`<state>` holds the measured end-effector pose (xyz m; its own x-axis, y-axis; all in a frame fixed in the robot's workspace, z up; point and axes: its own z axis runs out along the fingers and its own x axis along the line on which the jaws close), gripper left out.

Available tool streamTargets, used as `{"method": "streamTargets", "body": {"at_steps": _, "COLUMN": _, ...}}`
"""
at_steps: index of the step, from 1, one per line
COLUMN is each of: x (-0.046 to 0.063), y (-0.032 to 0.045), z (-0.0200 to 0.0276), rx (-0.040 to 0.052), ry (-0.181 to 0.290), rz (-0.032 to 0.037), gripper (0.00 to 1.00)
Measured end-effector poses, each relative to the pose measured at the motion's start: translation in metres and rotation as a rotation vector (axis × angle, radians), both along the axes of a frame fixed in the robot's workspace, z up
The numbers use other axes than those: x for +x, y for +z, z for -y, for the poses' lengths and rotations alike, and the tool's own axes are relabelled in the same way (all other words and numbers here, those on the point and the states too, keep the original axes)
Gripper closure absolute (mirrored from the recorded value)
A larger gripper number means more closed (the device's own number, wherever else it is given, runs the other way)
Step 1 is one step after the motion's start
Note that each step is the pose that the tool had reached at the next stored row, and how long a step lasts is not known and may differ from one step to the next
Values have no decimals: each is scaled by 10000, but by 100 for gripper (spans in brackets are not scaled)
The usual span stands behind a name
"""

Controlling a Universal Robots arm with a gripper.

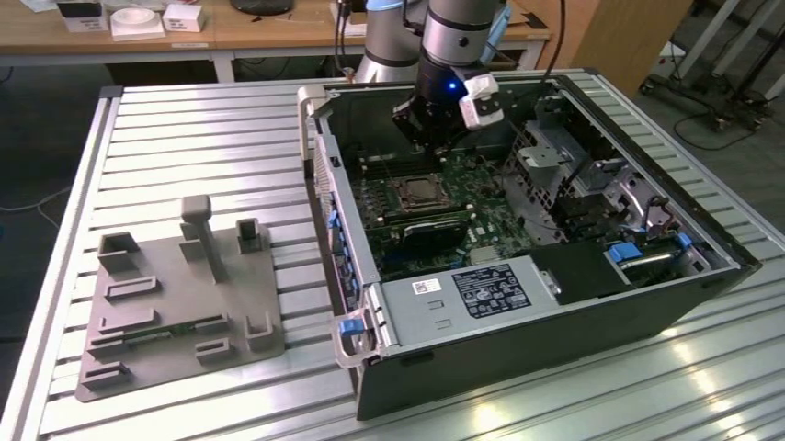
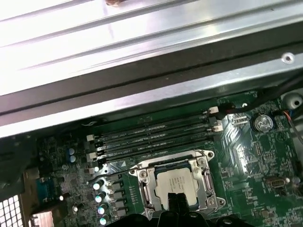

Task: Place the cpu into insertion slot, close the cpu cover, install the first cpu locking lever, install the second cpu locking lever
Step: 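Install the first cpu locking lever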

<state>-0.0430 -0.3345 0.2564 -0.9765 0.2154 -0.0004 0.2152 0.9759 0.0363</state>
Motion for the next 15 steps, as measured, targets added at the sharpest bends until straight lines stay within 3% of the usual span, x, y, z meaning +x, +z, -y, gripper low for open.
{"method": "streamTargets", "body": {"at_steps": 13, "x": 0, "y": -7, "z": 1, "rx": 0, "ry": 2359, "rz": 0, "gripper": 90}}
{"method": "streamTargets", "body": {"at_steps": 15, "x": -15, "y": -10, "z": 1, "rx": 2, "ry": 2494, "rz": 2, "gripper": 90}}
